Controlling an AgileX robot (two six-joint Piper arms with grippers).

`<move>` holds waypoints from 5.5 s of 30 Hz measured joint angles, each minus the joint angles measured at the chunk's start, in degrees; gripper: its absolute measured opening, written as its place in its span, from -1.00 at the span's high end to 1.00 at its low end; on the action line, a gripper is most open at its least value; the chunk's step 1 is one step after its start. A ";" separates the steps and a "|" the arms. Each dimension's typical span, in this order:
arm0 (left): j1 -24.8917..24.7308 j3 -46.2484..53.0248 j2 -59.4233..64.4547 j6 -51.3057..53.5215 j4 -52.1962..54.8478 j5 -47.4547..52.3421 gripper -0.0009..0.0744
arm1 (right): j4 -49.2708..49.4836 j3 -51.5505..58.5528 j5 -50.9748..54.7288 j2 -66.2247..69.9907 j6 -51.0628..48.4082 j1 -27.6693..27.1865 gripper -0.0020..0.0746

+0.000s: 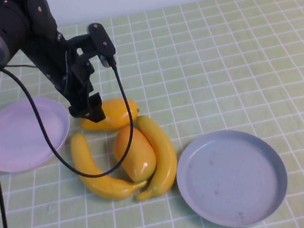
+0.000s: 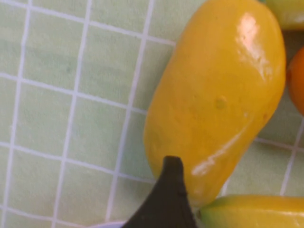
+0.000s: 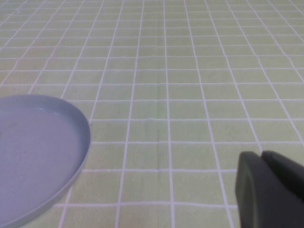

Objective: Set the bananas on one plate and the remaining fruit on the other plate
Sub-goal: Put one type of fruit in the left plate

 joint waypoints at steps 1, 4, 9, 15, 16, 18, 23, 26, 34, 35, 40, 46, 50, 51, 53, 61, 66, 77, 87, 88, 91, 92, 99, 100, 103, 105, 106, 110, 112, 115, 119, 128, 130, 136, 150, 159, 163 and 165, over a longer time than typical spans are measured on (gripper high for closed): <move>0.00 -0.04 0.00 1.83 -0.88 -0.71 -0.62 | 0.00 0.00 0.00 0.00 0.00 0.00 0.99; 0.00 -0.04 0.00 8.96 -3.75 -2.62 -0.73 | 0.00 0.00 0.00 0.00 0.00 0.00 0.99; 0.00 -0.13 0.00 15.81 -6.54 -4.17 -0.77 | 0.00 0.00 0.00 0.00 0.00 0.00 0.99; 0.09 -0.13 1.48 16.80 -5.51 -4.65 -0.77 | 0.00 0.00 0.00 0.00 0.00 0.00 0.99; 0.09 -0.13 1.85 16.83 -5.37 -4.80 -0.77 | 0.00 0.00 0.00 0.00 0.00 0.00 0.99; 0.11 -0.13 3.07 17.07 -5.27 -5.76 -0.77 | 0.00 0.00 0.00 0.00 0.00 0.00 0.99; 0.43 -0.13 5.27 18.57 -4.89 -8.21 -0.77 | 0.00 0.00 0.00 0.00 0.00 0.00 0.99; 0.68 -0.13 6.35 18.71 -4.89 -8.32 -0.77 | 0.00 0.00 0.00 0.00 0.00 0.00 0.99; 1.59 -0.13 9.66 18.71 -5.28 -8.65 -0.77 | 0.00 0.00 0.00 0.00 0.00 0.00 0.99; 1.69 -0.13 9.95 18.71 -5.40 -8.77 -0.75 | 0.00 0.00 0.00 0.00 0.00 0.00 0.99; 1.73 -0.13 10.20 18.71 -6.25 -9.03 -0.36 | 0.00 0.00 0.00 0.00 0.00 0.00 0.99; 1.73 -0.13 8.36 16.17 -7.05 -7.35 -0.38 | 0.00 0.00 0.00 0.00 0.00 0.00 0.99; 1.73 -0.13 3.69 5.07 -7.29 -5.93 -0.38 | 0.00 0.00 0.00 0.00 0.00 0.00 0.99; 1.73 -0.13 2.41 2.50 -7.02 -5.79 -0.38 | 0.00 0.00 0.00 0.00 0.00 0.00 0.99; 1.73 -0.13 -1.27 -4.79 -5.00 -5.41 -0.38 | 0.00 0.00 0.00 0.00 0.00 0.00 0.99; 4.45 0.23 -10.81 -38.99 7.97 0.15 -0.38 | 0.00 0.00 0.00 0.00 0.00 0.00 0.99; 11.86 7.66 -14.06 -44.50 8.56 0.51 -0.38 | 0.00 0.00 0.00 0.00 0.00 0.00 0.99; 17.47 22.31 -13.18 -45.03 8.30 -13.58 -0.38 | 0.11 0.00 0.00 0.00 0.00 0.00 0.99; 17.47 22.59 -6.55 -45.44 11.21 -15.68 -0.38 | 0.22 0.00 0.00 0.00 0.00 0.00 0.99; 17.47 22.59 -6.44 -45.44 11.30 -15.97 -0.38 | 0.22 0.00 0.00 0.00 0.00 0.00 0.99; 17.47 22.59 -6.04 -45.44 11.90 -16.70 -0.38 | 0.22 0.00 0.00 0.00 0.00 0.00 0.99; 17.47 22.59 -5.94 -45.44 12.20 -16.88 -0.38 | 0.22 0.00 0.00 0.00 0.00 0.00 0.99; 17.57 22.59 -6.42 -49.15 13.51 -17.78 -0.60 | 0.22 0.00 0.00 0.00 0.00 0.00 0.99; 17.57 22.59 -6.82 -49.50 13.74 -17.82 -0.62 | 0.22 0.00 0.00 0.00 0.00 0.00 0.99; 17.57 22.47 -8.36 -50.14 14.48 -17.70 -0.65 | 0.22 0.00 0.00 0.00 0.00 0.00 0.99; 17.57 21.78 -9.09 -50.51 14.76 -16.73 -0.66 | 0.22 0.00 0.00 0.00 0.00 0.00 0.99; 17.57 21.23 -9.57 -50.90 14.90 -16.02 -0.66 | 0.22 0.00 0.00 0.00 0.00 0.00 0.99; 17.45 17.80 -11.82 -55.22 14.99 -11.57 -0.57 | 0.22 0.00 0.00 0.00 0.00 0.00 0.99; 17.12 15.49 -13.55 -56.98 15.02 -8.93 -0.39 | 0.22 0.00 0.00 0.00 0.00 0.00 0.99; 15.89 13.34 -16.64 -57.86 15.13 -5.74 0.08 | 0.22 0.00 0.00 0.00 0.00 0.00 0.99; 12.96 12.93 -21.13 -57.95 15.13 -3.28 0.76 | 0.22 0.00 0.00 0.00 0.00 0.00 0.99; -1.30 16.12 -25.92 -60.68 13.70 -1.13 0.97 | 0.22 0.00 0.00 0.00 0.00 0.00 0.99; -5.52 17.86 -25.92 -62.16 13.61 -2.27 0.97 | 0.22 0.00 0.00 0.00 0.00 0.00 0.99; -16.04 20.39 -25.92 -69.78 13.20 -6.69 0.97 | 0.22 0.00 0.00 0.00 0.00 0.00 0.99; -22.66 25.77 -22.93 -80.33 12.18 -6.91 -0.59 | 0.22 0.00 0.00 0.00 0.00 0.00 0.99; -20.34 28.62 -18.21 -97.71 14.28 -16.05 -0.80 | 0.33 0.00 0.00 0.00 0.00 0.00 0.99; -19.29 28.62 -15.89 -100.62 14.28 -17.44 -0.80 | 0.41 0.00 0.00 0.00 0.00 0.00 0.99; -18.37 28.62 -14.97 -100.96 14.28 -17.23 -0.80 | 0.41 0.00 0.00 0.00 0.00 0.00 0.99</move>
